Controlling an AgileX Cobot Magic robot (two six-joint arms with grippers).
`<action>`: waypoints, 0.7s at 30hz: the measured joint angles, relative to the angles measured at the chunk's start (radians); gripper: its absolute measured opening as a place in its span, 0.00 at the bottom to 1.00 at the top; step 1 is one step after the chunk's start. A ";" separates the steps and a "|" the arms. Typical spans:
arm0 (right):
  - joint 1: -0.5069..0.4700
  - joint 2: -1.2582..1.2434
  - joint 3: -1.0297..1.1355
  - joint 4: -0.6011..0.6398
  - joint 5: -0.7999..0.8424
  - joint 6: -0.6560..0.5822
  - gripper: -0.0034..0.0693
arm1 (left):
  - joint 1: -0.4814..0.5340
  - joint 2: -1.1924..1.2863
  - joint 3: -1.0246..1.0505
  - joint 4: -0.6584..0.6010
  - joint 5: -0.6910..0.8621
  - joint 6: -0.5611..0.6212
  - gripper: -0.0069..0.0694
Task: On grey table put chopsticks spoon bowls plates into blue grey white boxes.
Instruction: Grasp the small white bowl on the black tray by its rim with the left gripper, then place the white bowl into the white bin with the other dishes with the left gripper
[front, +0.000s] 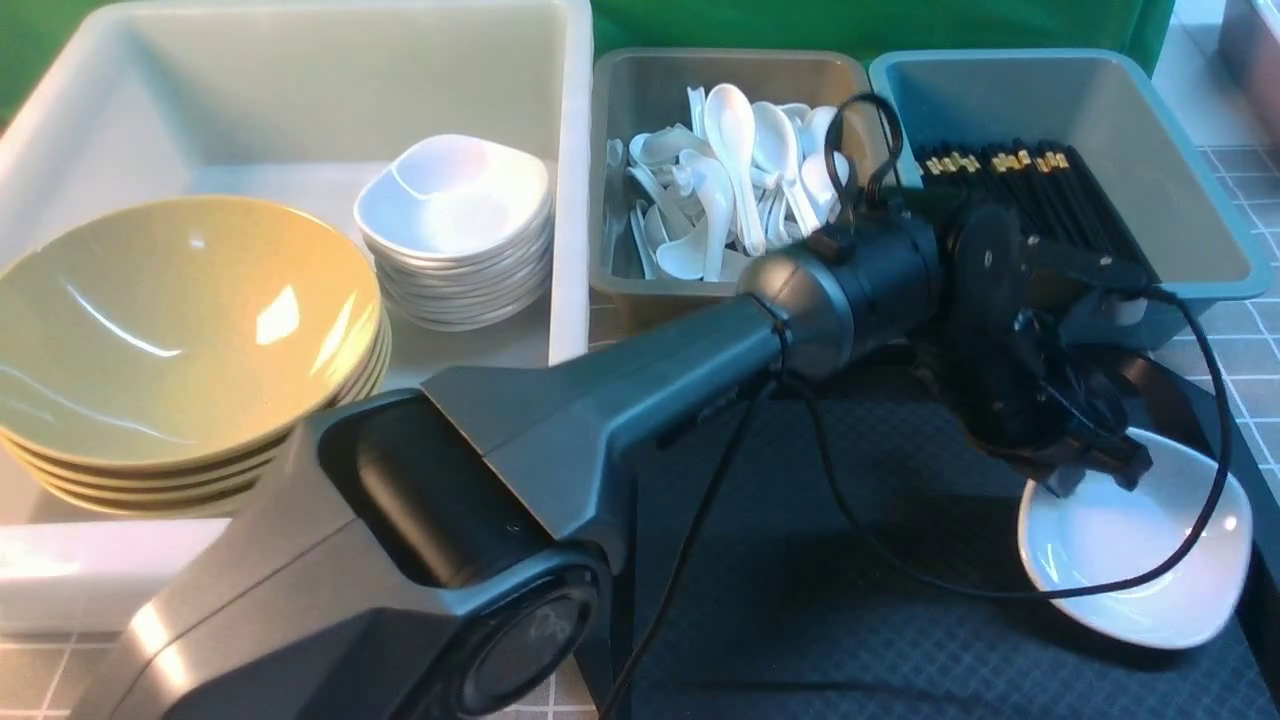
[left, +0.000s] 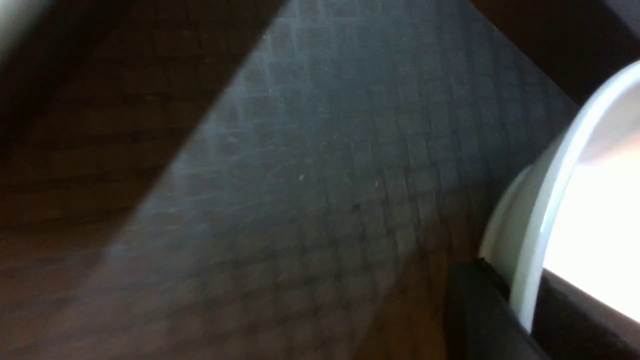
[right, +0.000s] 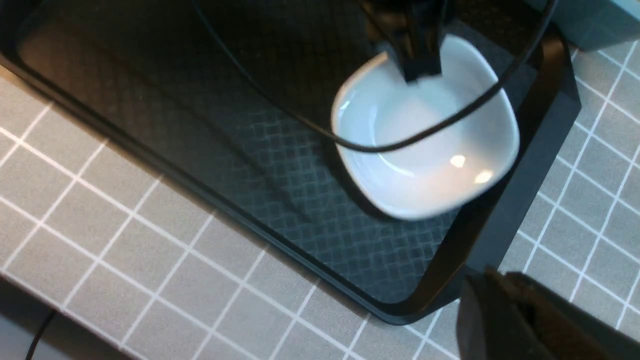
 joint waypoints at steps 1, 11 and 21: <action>0.000 0.001 0.000 0.001 0.000 0.000 0.06 | 0.006 -0.021 -0.016 0.029 0.034 0.005 0.10; 0.000 0.168 -0.178 0.153 0.000 -0.121 0.07 | 0.096 -0.379 -0.094 0.366 0.204 0.022 0.10; 0.163 0.490 -0.437 0.281 -0.006 -0.230 0.07 | 0.491 -0.668 0.094 0.325 0.228 0.038 0.10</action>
